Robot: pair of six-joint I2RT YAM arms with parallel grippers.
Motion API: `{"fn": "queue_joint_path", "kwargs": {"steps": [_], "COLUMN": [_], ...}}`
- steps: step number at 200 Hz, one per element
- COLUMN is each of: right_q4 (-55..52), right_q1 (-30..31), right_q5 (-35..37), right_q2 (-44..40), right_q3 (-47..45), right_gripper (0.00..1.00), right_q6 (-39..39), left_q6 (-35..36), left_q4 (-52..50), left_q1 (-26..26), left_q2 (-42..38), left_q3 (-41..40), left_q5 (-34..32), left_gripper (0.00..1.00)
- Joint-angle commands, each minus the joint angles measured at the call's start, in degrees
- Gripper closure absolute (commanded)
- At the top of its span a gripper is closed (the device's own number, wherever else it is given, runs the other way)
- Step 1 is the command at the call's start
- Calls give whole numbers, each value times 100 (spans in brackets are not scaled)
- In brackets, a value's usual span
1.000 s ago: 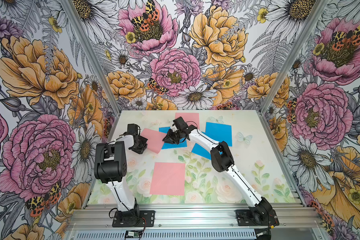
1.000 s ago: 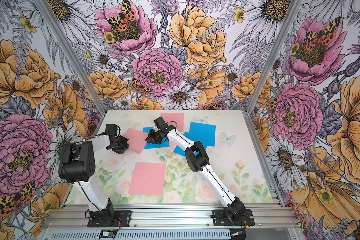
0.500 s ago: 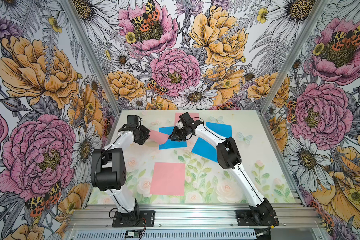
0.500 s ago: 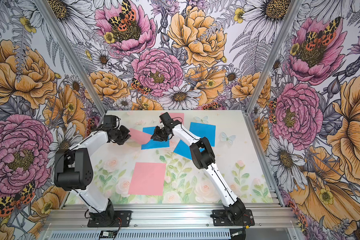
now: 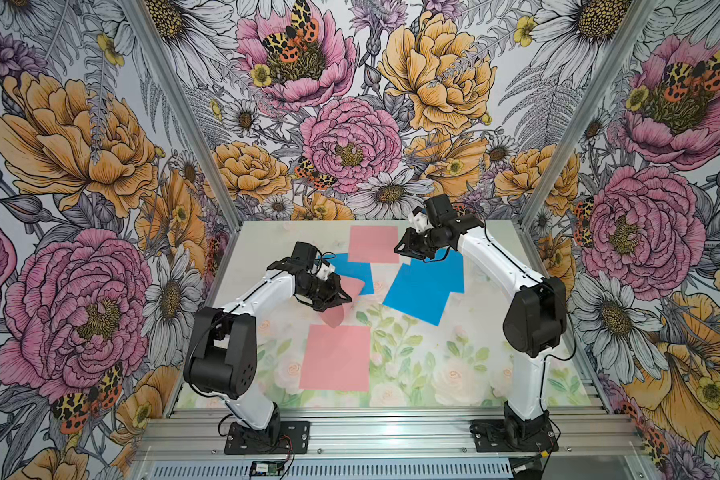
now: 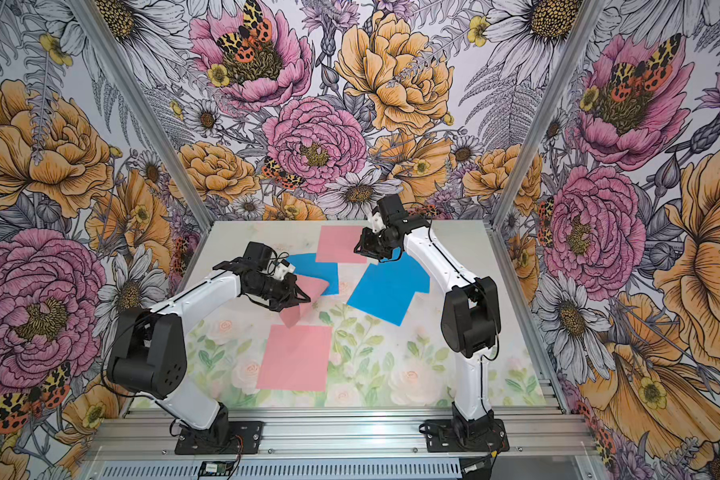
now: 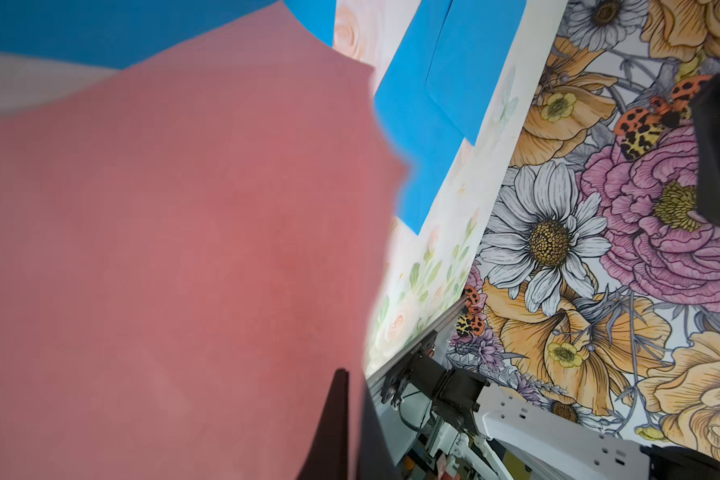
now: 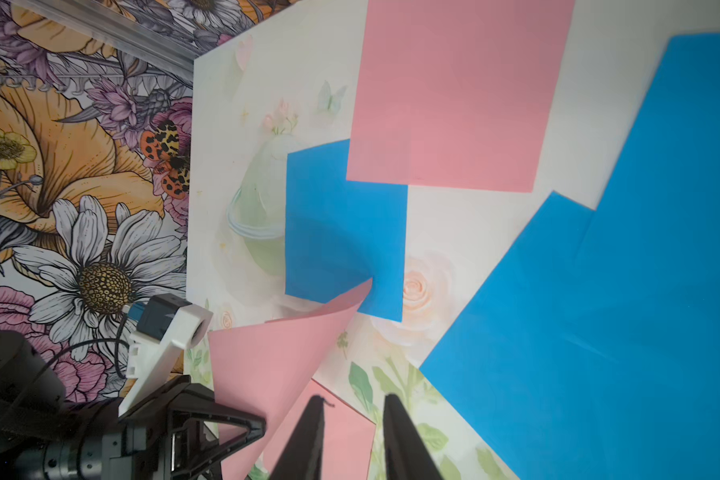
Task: Sort the scattered colored papers by color
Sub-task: Place the colored paper.
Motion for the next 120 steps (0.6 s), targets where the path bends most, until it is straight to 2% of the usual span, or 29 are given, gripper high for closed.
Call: {"fn": "queue_joint_path", "kwargs": {"steps": [1, 37, 60, 86, 120], "right_q4": [-173, -145, -145, -134, -93], "right_q1": [81, 81, 38, -7, -106], "right_q5": [129, 243, 257, 307, 559], "right_q2": [19, -144, -234, -342, -622], "right_q3": [-294, -423, -434, -552, -927], "right_gripper": [72, 72, 71, 71, 70], "right_q6": [-252, -258, -261, -268, -363], "left_q6": [33, -779, -1155, -1321, -1116], "left_q4": [-332, -322, -303, -296, -330], "left_q1": [-277, -1370, -1888, -2207, -2125], "left_q2": [-209, -229, -238, -475, -770], "left_q3": [171, 1524, 1815, 1115, -251], "left_q5": [143, -356, -586, -814, -1448], "left_gripper": [100, 100, 100, 100, 100]}}
